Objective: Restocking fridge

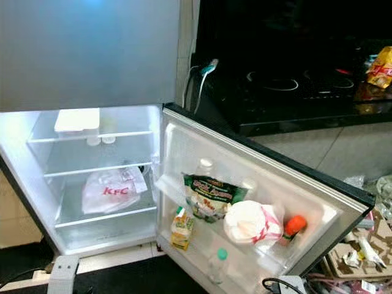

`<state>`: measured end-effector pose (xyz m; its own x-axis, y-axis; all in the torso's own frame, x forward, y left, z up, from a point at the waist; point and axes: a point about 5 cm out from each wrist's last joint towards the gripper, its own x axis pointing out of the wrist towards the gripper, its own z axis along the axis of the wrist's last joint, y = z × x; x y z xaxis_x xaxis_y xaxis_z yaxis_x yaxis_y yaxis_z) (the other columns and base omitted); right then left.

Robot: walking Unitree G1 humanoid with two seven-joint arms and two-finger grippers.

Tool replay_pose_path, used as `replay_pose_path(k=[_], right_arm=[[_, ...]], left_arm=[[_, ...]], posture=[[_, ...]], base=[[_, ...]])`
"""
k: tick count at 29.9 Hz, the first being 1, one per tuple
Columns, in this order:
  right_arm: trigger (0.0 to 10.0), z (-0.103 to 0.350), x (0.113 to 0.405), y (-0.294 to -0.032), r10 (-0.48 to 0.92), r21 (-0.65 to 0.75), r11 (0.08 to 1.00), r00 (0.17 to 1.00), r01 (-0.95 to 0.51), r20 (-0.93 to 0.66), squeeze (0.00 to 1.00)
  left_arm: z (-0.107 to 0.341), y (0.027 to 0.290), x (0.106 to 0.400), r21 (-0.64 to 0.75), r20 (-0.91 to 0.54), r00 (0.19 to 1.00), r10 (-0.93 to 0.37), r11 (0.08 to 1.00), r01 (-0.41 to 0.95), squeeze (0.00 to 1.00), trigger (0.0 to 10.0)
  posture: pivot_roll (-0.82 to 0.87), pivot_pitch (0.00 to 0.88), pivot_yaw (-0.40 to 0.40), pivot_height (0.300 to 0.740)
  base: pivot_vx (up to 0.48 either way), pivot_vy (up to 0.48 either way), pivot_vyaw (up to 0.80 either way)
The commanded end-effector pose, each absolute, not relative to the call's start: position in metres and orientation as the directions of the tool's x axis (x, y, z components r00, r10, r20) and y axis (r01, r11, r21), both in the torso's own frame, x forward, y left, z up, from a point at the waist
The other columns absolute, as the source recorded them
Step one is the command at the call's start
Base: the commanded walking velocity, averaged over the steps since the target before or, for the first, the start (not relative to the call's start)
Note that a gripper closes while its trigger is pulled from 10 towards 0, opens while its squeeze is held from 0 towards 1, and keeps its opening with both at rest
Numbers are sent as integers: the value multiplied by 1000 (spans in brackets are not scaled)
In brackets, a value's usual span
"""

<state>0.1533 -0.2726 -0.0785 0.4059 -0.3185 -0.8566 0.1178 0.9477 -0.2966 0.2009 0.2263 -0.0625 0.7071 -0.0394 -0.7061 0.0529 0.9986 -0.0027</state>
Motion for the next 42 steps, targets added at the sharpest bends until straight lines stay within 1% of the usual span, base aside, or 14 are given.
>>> replay_pose_path(k=[1, 2, 4, 6, 11, 14, 16, 21, 24, 26, 29, 33, 36, 42], right_arm=[[10000, -77, 153, -277, -329, -301, 944, 411, 135, -850, 0], [10000, -77, 153, -277, -330, -301, 944, 411, 136, -850, 0], [10000, -77, 152, -277, -330, -300, 944, 410, 137, -850, 0], [10000, -77, 152, -277, -330, -299, 944, 409, 139, -851, 0], [10000, -78, 152, -277, -331, -299, 944, 407, 141, -851, 0], [10000, -78, 151, -278, -331, -300, 944, 406, 141, -852, 0], [10000, -78, 150, -279, -331, -301, 944, 404, 139, -853, 0], [10000, -77, 149, -280, -330, -300, 944, 402, 137, -854, 0], [10000, -77, 151, -280, -328, -300, 945, 405, 133, -854, 0], [10000, -77, 151, -280, -327, -300, 945, 405, 132, -854, 0], [10000, -77, 151, -280, -323, -299, 946, 406, 125, -855, 0], [10000, -78, 150, -279, -320, -296, 947, 405, 123, -857, 0], [10000, -79, 148, -276, -315, -292, 949, 403, 120, -859, 0], [10000, -81, 146, -273, -308, -286, 951, 398, 117, -864, 0]], left_arm=[[-66, 215, 200, -14, -714, 698, -57, 998, 67, 0, 10000], [-66, 215, 200, -15, -717, 695, -56, 998, 64, 0, 10000], [-66, 209, 204, 8, -719, 691, -71, 994, 110, 0, 10000], [-65, 205, 206, 35, -725, 686, -66, 991, 132, 0, 10000], [-65, 202, 208, 23, -727, 684, -57, 994, 108, 0, 10000], [-66, 201, 209, 6, -726, 686, -38, 998, 63, 0, 10000], [-66, 202, 208, 28, -731, 681, -28, 997, 71, 0, 10000], [-69, 210, 200, 42, -742, 670, -10, 997, 61, 0, 10000], [-69, 220, 194, 44, -745, 667, 1, 998, 48, 0, 10000], [-69, 222, 193, 44, -746, 666, 2, 998, 46, 0, 10000], [-67, 236, 192, 50, -748, 664, 18, 998, 29, 0, 10000], [-64, 242, 193, 45, -748, 663, 28, 999, 9, 0, 10000], [-63, 240, 197, 39, -747, 664, 27, 999, 3, 0, 10000], [-67, 225, 199, 24, -747, 665, 8, 1000, 15, 0, 10000]], posture=[[0, 0, -64, 738], [0, 0, -64, 738], [0, 0, -64, 738], [-1, 0, -61, 738], [-2, 0, -60, 738], [-2, 0, -60, 738], [-1, 0, -60, 738], [-4, 0, -61, 738], [-4, 0, -61, 738], [-4, 0, -61, 738], [-3, 0, -62, 738], [-3, 0, -62, 738], [-3, 0, -62, 738], [-3, 0, -62, 738]], base=[[0, 0, 0], [0, 0, 0], [0, 0, 0], [0, -480, 0], [0, -480, 0], [0, 0, 0], [0, 0, 0], [0, 0, 0], [0, 0, 0], [0, 0, 0], [0, 0, 0], [0, 0, 0], [0, 0, 0], [-122, 0, 0]])
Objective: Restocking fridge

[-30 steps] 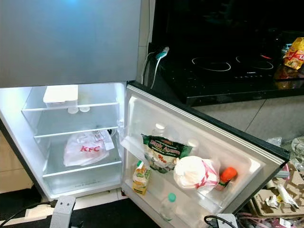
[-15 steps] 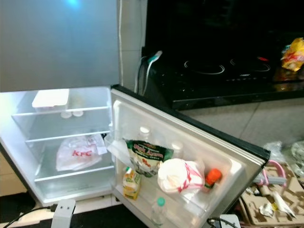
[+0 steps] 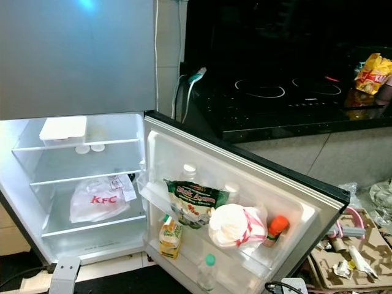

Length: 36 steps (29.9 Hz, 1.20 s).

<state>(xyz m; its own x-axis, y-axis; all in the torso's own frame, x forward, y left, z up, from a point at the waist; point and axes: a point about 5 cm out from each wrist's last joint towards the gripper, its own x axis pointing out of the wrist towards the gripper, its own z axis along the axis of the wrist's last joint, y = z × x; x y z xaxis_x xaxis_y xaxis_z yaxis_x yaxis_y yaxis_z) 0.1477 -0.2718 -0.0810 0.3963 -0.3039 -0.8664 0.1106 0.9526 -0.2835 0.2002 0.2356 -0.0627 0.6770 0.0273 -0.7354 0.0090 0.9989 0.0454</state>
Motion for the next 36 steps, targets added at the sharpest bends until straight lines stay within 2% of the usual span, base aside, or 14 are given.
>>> replay_pose_path(k=[1, 7, 19, 36], right_arm=[[10000, -81, 146, -273, -308, -286, 951, 398, 117, -864, 0], [10000, -82, 145, -271, -305, -282, 952, 395, 117, -867, 0], [10000, -83, 144, -270, -305, -281, 952, 392, 119, -868, 0], [10000, -79, 150, -275, -307, -284, 951, 405, 119, -861, 0]], left_arm=[[-67, 225, 199, 24, -747, 665, 8, 1000, 15, 0, 10000], [-70, 211, 197, 11, -749, 662, -15, 999, 35, 0, 10000], [-69, 211, 200, 12, -746, 666, -14, 999, 34, 0, 10000], [-63, 219, 209, 25, -740, 673, 12, 1000, 10, 0, 10000]], posture=[[-3, 0, -62, 738], [-3, 0, -61, 738], [-6, 0, -58, 738], [-7, 0, -62, 738]], base=[[-244, 0, 0], [-255, 0, 0], [-263, 0, 0], [0, 0, 0]])
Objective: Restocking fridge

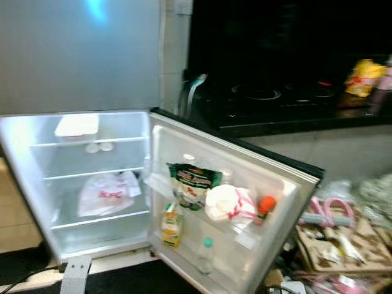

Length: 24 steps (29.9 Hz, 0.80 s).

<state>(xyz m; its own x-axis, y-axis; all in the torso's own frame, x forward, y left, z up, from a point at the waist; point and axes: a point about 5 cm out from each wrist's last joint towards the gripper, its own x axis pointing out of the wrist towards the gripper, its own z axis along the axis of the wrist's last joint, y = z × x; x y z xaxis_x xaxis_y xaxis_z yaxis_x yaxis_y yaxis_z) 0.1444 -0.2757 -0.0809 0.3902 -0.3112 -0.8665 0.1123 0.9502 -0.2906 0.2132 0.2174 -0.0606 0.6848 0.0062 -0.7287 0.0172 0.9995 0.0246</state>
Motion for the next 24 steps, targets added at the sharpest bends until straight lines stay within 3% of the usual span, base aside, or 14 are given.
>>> replay_pose_path(k=[1, 8, 9, 17, 20, 24], right_arm=[[10000, -79, 150, -275, -307, -284, 951, 405, 119, -861, 0], [10000, -71, 162, -283, -344, -293, 939, 459, 180, -819, 0], [0, -67, 167, -286, -347, -279, 937, 480, 210, -806, 0], [0, -43, 198, -303, -368, -228, 925, 571, 304, -734, 0], [0, -22, 223, -313, -409, -230, 908, 622, 351, -667, 0], [0, -10, 235, -319, -459, -256, 885, 636, 389, -621, 0]], left_arm=[[-63, 219, 209, 25, -740, 673, 12, 1000, 10, 0, 10000], [-67, 215, 204, 24, -744, 668, 7, 1000, 16, 0, 10000], [-67, 215, 203, 27, -745, 667, 8, 999, 17, 0, 10000], [-69, 216, 199, 39, -752, 659, 15, 999, 22, 0, 10000], [-69, 218, 199, 41, -752, 659, 16, 999, 22, 0, 10000], [-68, 219, 199, 41, -751, 660, 15, 999, 24, 0, 10000]], posture=[[-7, 0, -62, 738], [-7, 0, -60, 738], [-7, 0, -60, 738], [-9, 0, -56, 738], [-8, 0, -55, 738], [-7, 0, -51, 738]], base=[[0, 0, 0], [0, 0, 0], [0, 0, 0], [0, 0, 0], [0, 0, 0], [0, 0, 0]])
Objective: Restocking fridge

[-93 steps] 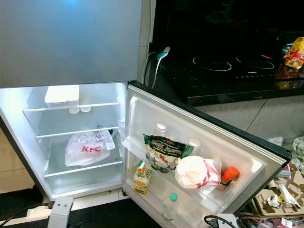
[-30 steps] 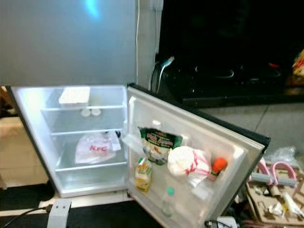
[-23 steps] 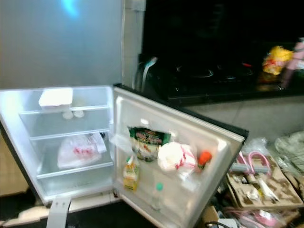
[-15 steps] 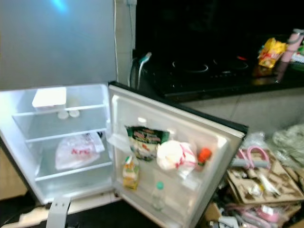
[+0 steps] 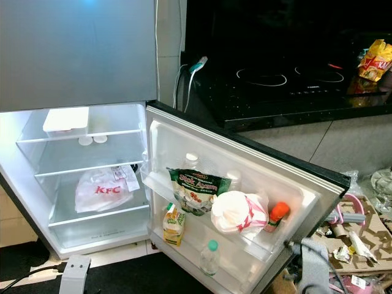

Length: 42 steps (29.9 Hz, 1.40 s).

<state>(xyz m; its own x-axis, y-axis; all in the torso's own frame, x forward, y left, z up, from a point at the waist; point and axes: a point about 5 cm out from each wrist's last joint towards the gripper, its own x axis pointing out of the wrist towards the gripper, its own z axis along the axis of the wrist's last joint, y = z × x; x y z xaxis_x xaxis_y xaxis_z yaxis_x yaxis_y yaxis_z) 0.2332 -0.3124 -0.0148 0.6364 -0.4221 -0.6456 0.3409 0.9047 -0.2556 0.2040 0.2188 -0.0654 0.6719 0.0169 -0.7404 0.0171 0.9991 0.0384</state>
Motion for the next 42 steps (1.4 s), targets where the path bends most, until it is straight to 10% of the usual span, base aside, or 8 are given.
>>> replay_pose_path(k=[1, 10, 15, 25, 31, 35, 38, 42], right_arm=[[0, -7, 238, -320, -474, -263, 877, 637, 402, -608, 0], [0, 8, 244, -335, -574, -287, 813, 614, 507, -541, 0], [4706, 24, 251, -347, -626, -174, 748, 595, 640, -504, 0], [7725, 10, 237, -346, -623, -135, 720, 547, 681, -559, 0], [6706, 12, 227, -358, -704, -190, 632, 454, 751, -546, 0], [4196, 12, 215, -369, -752, -212, 537, 348, 817, -560, 0], [0, 12, 204, -377, -775, -192, 446, 270, 874, -571, 0], [902, 25, 206, -388, -819, -93, 352, 258, 931, -513, 0]], left_arm=[[-68, 219, 199, 42, -751, 660, 15, 999, 25, 0, 10000], [-68, 217, 200, 43, -749, 663, 15, 999, 25, 0, 10000], [-69, 189, 208, 26, -742, 670, -8, 999, 42, 0, 10000], [-71, 179, 207, 14, -743, 669, -24, 999, 51, 0, 10000], [-71, 192, 204, 26, -748, 664, -10, 999, 43, 0, 10000], [-67, 212, 204, 41, -749, 662, 13, 999, 27, 0, 10000], [-63, 232, 203, 54, -748, 662, 34, 999, 9, 0, 10000], [-64, 233, 200, 54, -746, 664, 37, 999, 5, 0, 10000]], posture=[[-7, 0, -51, 738], [-4, 0, -48, 738], [-4, 0, -48, 738], [-3, 0, -51, 738], [-3, 0, -50, 738], [-3, 0, -52, 738], [-3, 0, -53, 738], [-3, 0, -53, 738]], base=[[0, 0, 0], [0, 0, 0], [0, 0, 0], [0, 0, 0], [0, 0, 0], [0, 0, 0], [0, 0, 0], [0, 0, 0]])
